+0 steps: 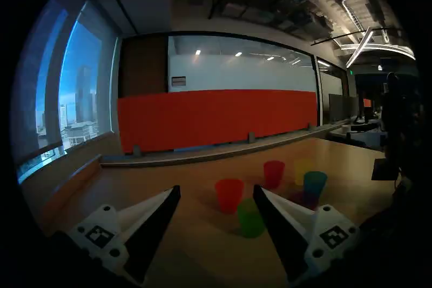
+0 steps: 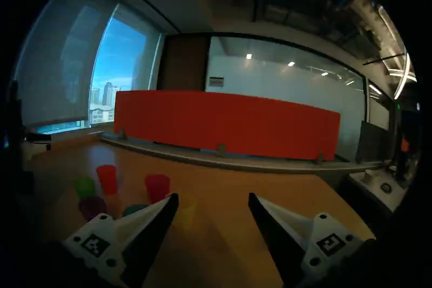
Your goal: Pour water
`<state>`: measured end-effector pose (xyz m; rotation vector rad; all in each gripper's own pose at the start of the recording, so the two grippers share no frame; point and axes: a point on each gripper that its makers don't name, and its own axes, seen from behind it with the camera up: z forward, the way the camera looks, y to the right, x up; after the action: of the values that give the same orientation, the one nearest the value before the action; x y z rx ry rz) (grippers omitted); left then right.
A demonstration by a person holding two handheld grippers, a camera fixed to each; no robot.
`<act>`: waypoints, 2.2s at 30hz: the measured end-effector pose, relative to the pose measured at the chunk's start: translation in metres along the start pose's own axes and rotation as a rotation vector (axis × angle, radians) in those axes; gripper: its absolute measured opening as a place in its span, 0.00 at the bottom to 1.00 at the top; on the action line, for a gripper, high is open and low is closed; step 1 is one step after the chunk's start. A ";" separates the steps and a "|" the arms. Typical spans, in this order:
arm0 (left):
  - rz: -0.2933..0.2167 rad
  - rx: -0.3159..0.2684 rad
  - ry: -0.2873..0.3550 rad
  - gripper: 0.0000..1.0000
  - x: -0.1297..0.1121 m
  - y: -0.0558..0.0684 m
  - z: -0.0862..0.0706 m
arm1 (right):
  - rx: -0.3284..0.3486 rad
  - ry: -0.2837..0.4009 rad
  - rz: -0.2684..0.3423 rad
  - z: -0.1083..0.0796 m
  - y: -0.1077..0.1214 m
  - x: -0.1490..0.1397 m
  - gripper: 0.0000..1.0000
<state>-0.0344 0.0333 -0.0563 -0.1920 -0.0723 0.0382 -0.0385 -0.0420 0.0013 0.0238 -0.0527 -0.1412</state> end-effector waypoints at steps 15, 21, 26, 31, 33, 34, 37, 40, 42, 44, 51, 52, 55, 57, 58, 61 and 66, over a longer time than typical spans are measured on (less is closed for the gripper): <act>-0.035 0.092 0.035 1.00 -0.004 -0.010 0.007 | -0.107 0.082 0.122 0.003 0.026 0.004 1.00; -0.051 0.119 0.055 1.00 -0.003 -0.016 0.008 | -0.118 0.091 0.152 0.002 0.030 0.003 1.00; -0.020 0.155 0.058 1.00 -0.006 -0.019 0.010 | -0.105 0.092 0.158 0.000 0.029 0.002 1.00; 0.005 0.187 0.071 1.00 -0.008 -0.018 0.010 | -0.119 0.094 0.148 -0.003 0.035 0.005 1.00; 0.010 0.199 0.077 1.00 -0.008 -0.019 0.010 | -0.126 0.094 0.144 -0.005 0.038 0.005 1.00; 0.011 0.206 0.080 1.00 -0.008 -0.020 0.010 | -0.130 0.093 0.144 -0.005 0.040 0.006 1.00; 0.017 0.223 0.088 1.00 -0.008 -0.023 0.010 | -0.147 0.090 0.141 -0.009 0.047 0.006 1.00; 0.023 0.233 0.096 1.00 -0.009 -0.025 0.010 | -0.165 0.087 0.134 -0.014 0.053 0.006 1.00; 0.022 0.239 0.101 1.00 -0.009 -0.026 0.010 | -0.176 0.084 0.128 -0.017 0.056 0.005 1.00; 0.013 0.246 0.107 1.00 -0.010 -0.027 0.010 | -0.185 0.078 0.123 -0.018 0.058 0.003 1.00; -0.015 0.255 0.119 1.00 -0.015 -0.031 0.011 | -0.198 0.069 0.116 -0.022 0.058 0.002 1.00; -0.015 0.259 0.120 1.00 -0.017 -0.032 0.011 | -0.198 0.067 0.116 -0.023 0.058 0.002 1.00; -0.020 0.270 0.120 1.00 -0.022 -0.035 0.012 | -0.199 0.061 0.116 -0.023 0.057 0.000 1.00; -0.026 0.276 0.118 1.00 -0.025 -0.038 0.013 | -0.201 0.058 0.116 -0.022 0.057 -0.001 1.00; -0.029 0.277 0.119 1.00 -0.026 -0.039 0.013 | -0.202 0.058 0.116 -0.022 0.057 -0.001 1.00; -0.036 0.280 0.122 1.00 -0.030 -0.041 0.014 | -0.203 0.055 0.114 -0.021 0.057 -0.002 1.00; -0.037 0.282 0.122 1.00 -0.036 -0.042 0.017 | -0.202 0.050 0.108 -0.020 0.056 -0.005 1.00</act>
<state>-0.0707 -0.0066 -0.0337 0.0895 0.0516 -0.0005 -0.0345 0.0146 -0.0177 -0.1774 0.0101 -0.0371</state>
